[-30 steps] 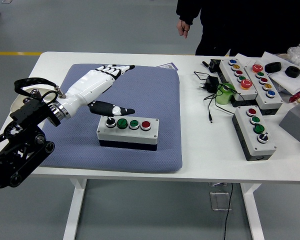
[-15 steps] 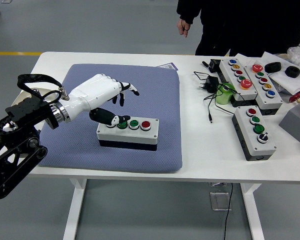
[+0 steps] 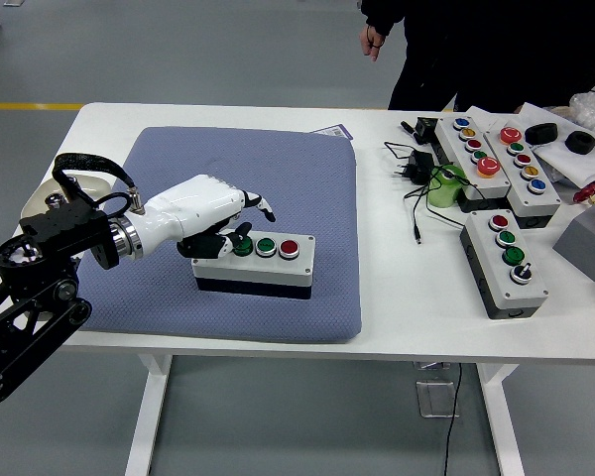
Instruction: Pick up the button,place it on the desk,press the button,press the button
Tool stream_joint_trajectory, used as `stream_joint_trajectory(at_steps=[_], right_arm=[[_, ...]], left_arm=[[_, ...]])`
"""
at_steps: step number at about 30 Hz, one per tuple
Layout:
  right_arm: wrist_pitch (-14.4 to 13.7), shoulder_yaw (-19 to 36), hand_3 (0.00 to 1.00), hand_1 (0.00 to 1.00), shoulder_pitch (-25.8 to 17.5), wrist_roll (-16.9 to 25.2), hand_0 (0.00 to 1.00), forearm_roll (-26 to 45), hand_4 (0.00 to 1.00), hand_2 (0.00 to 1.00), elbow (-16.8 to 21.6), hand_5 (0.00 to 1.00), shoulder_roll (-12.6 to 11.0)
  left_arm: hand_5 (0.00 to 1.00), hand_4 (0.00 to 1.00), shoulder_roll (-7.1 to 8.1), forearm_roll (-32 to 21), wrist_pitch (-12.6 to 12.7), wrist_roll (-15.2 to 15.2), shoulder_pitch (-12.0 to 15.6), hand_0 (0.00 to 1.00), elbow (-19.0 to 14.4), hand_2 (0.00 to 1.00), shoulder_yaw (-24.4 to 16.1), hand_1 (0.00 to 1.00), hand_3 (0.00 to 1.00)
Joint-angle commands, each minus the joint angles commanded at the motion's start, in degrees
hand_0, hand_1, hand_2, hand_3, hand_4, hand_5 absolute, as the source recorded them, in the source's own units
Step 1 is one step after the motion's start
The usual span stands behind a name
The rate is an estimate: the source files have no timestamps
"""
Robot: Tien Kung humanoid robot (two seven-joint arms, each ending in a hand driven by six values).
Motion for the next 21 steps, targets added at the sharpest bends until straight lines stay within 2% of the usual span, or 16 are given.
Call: stream_joint_trajectory(at_steps=[5, 21], right_arm=[[0.0, 0.1, 0.586, 0.706, -0.03, -0.06, 0.752, -0.15, 0.184, 0.717, 0.0, 0.14, 0.03], [-0.01, 0.18, 0.586, 0.706, -0.22, -0.09, 0.752, -0.26, 0.183, 0.717, 0.0, 0.14, 0.02]], left_arm=[[0.002, 0.198, 0.1, 1.76, -1.86, 1.42, -0.45, 0.002, 0.26, 0.038, 1.25, 0.002, 0.75], [0.002, 0.197, -0.04, 5.88, -5.0, 4.5, -1.36, 0.002, 1.09, 0.034, 5.2, 0.002, 0.731]])
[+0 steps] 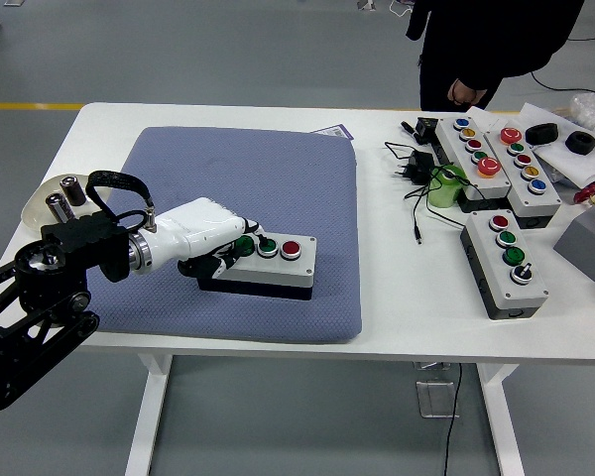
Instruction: Pick up the button,place it on the desk,press the button,press the button
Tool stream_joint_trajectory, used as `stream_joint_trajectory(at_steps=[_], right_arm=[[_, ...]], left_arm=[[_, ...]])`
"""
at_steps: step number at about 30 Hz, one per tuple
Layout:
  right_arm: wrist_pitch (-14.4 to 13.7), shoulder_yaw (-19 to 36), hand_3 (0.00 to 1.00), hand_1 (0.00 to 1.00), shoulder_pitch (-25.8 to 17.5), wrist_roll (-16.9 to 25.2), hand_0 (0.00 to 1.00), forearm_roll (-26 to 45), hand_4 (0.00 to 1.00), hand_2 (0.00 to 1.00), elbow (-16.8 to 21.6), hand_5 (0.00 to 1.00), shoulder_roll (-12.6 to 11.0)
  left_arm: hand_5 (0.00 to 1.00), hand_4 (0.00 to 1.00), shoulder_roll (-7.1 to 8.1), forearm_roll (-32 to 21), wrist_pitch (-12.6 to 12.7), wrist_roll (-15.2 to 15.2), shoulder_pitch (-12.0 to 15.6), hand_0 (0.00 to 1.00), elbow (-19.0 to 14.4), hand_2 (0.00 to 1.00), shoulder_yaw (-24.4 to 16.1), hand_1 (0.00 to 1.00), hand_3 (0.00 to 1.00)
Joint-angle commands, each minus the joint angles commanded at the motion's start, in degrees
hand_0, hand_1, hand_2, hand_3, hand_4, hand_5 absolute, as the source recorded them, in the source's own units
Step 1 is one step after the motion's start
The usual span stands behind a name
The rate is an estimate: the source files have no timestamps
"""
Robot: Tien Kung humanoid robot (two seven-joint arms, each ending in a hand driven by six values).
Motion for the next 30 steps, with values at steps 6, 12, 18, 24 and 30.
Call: stream_joint_trajectory(at_steps=[6, 12, 18, 24, 30], right_arm=[[0.03, -0.17, 0.586, 0.706, -0.06, 0.03, 0.752, 0.14, 0.183, 0.717, 0.0, 0.139, -0.03], [0.05, -0.36, 0.586, 0.706, 0.04, 0.07, 0.752, 0.4, 0.184, 0.717, 0.0, 0.14, -0.06], [0.05, -0.4, 0.586, 0.706, 0.24, 0.04, 0.752, 0.4, 0.183, 0.717, 0.0, 0.14, -0.05], [0.03, -0.47, 0.586, 0.706, 0.34, 0.05, 0.752, 0.53, 0.184, 0.717, 0.0, 0.14, -0.07], [0.03, -0.47, 0.586, 0.706, 0.35, 0.09, 0.752, 0.49, 0.184, 0.717, 0.0, 0.14, -0.11]], left_arm=[[0.002, 0.202, -0.1, -0.16, 0.08, 0.0, 0.23, 0.002, -0.32, 0.034, -0.31, 0.002, 0.722], [0.002, 0.209, -0.62, -3.17, 3.9, -1.21, 0.03, 0.002, -1.97, 0.035, -2.29, 0.002, 0.73], [0.002, 0.213, -2.01, -3.68, 4.18, -1.15, -1.27, 0.002, -2.36, 0.033, -1.07, 0.002, 0.727], [0.002, 0.214, -2.97, -3.33, 3.05, -0.79, -2.1, 0.002, -1.01, 0.032, 0.57, 0.002, 0.728], [0.002, 0.216, -3.67, -2.46, 1.66, -0.26, -2.62, 0.002, 1.26, 0.029, 1.3, 0.002, 0.724]])
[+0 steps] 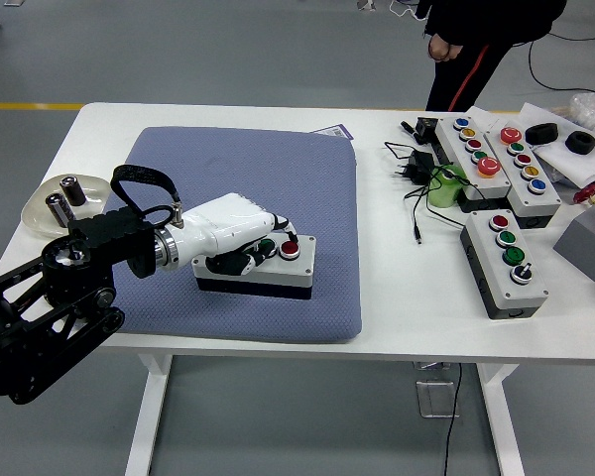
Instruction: Pick up the button,place it on the desk,press the button,press the button
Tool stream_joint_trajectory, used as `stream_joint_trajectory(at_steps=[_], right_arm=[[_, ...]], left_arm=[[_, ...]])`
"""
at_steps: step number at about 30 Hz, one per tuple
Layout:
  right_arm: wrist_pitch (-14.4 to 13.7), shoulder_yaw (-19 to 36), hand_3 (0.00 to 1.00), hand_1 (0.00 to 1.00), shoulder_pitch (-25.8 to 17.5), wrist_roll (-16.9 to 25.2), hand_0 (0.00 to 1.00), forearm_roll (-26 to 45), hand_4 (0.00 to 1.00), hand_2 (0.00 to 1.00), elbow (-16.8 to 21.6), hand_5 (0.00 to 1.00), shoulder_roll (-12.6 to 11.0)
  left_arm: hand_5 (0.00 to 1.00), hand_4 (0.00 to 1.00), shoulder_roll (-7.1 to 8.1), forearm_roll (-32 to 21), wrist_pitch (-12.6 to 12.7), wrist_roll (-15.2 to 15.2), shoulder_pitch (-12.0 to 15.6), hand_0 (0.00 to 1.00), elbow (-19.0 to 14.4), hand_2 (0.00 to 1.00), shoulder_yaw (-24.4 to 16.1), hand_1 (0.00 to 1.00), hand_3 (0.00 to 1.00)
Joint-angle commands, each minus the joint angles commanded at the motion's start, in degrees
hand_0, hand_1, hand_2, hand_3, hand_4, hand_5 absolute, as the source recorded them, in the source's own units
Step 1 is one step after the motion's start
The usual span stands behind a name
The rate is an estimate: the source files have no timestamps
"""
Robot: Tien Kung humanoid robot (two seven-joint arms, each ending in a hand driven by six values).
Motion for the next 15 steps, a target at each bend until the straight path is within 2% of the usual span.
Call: stream_joint_trajectory(at_steps=[6, 11, 13, 15], right_arm=[[0.01, 0.12, 0.586, 0.706, -0.02, 0.02, 0.752, -0.09, 0.183, 0.717, 0.0, 0.14, -0.02], [0.0, 0.1, 0.586, 0.706, 0.0, 0.05, 0.752, 0.01, 0.183, 0.717, 0.0, 0.14, -0.02], [0.01, 0.16, 0.586, 0.706, 0.03, 0.03, 0.752, -0.13, 0.183, 0.717, 0.0, 0.14, -0.01], [0.0, 0.17, 0.586, 0.706, 0.02, 0.03, 0.752, -0.14, 0.183, 0.717, 0.0, 0.14, 0.01]], left_arm=[[0.002, 0.223, -0.24, 1.43, -2.52, 1.23, -0.27, 0.002, 1.35, 0.029, 0.61, 0.002, 0.721], [0.002, 0.225, 0.1, 1.89, -5.04, 1.81, -0.33, 0.002, 1.13, 0.028, 1.08, 0.002, 0.707], [0.002, 0.225, 0.15, 1.94, -5.44, 1.91, -0.38, 0.002, 1.12, 0.028, 1.31, 0.002, 0.707], [0.002, 0.225, 0.17, 1.56, -4.46, 1.65, -0.17, 0.002, 0.96, 0.028, 1.03, 0.002, 0.707]])
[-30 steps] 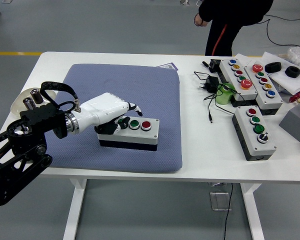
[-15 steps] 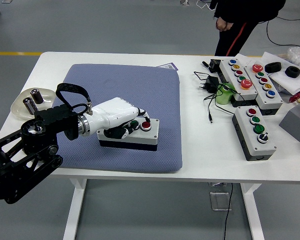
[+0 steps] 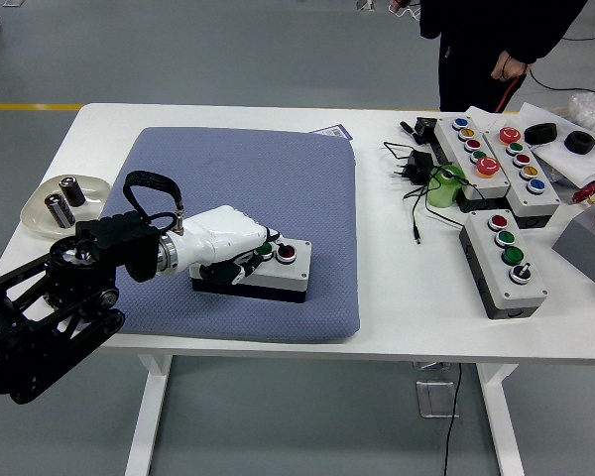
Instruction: Pick up the button,place it on the desk,press the button,press the button
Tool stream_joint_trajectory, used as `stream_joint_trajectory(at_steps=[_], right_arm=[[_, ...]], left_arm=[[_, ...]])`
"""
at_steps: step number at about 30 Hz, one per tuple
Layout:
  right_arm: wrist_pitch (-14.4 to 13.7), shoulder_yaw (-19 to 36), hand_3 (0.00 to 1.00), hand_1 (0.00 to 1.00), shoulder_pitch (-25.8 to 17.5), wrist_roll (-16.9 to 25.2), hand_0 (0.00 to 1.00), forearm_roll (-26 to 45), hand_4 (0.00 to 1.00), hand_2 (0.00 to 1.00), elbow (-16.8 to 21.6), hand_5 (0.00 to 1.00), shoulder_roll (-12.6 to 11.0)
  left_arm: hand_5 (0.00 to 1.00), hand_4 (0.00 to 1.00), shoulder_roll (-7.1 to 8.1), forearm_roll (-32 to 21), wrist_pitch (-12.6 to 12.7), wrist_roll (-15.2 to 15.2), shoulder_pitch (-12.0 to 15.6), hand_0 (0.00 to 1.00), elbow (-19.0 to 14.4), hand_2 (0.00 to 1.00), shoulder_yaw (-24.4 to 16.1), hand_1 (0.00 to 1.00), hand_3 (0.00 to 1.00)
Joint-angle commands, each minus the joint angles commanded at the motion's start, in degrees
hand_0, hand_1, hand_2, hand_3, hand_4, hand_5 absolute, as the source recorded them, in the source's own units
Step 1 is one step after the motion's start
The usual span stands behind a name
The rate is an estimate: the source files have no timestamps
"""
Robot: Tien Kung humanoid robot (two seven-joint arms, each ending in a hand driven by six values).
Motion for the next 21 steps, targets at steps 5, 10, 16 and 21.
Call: stream_joint_trajectory(at_steps=[5, 10, 16, 21], right_arm=[[0.05, 0.12, 0.586, 0.706, -0.03, -0.04, 0.752, -0.29, 0.184, 0.717, 0.0, 0.14, 0.01], [0.04, 0.34, 0.586, 0.705, -0.06, -0.08, 0.752, -0.66, 0.183, 0.717, 0.0, 0.14, 0.03], [0.01, 0.09, 0.586, 0.705, -0.07, 0.01, 0.752, -0.28, 0.183, 0.717, 0.0, 0.14, -0.05], [-0.01, 0.14, 0.586, 0.705, -0.05, -0.04, 0.752, -0.36, 0.183, 0.717, 0.0, 0.14, -0.01]], left_arm=[[0.002, 0.244, 0.11, -3.22, 3.3, -1.14, 0.92, 0.002, -1.51, 0.027, -3.41, 0.002, 0.715], [0.002, 0.588, 0.09, -8.88, 10.18, -1.3, 2.09, 0.148, -2.51, 0.222, -7.95, 0.123, 0.828], [0.413, 0.799, -0.7, -21.22, 18.61, 1.77, 3.57, 0.314, 0.3, 0.496, -13.11, 0.448, 0.919], [0.872, 0.827, -1.57, -33.13, 21.91, 2.53, 4.77, 0.735, 4.27, 0.933, -15.07, 0.827, 0.998]])
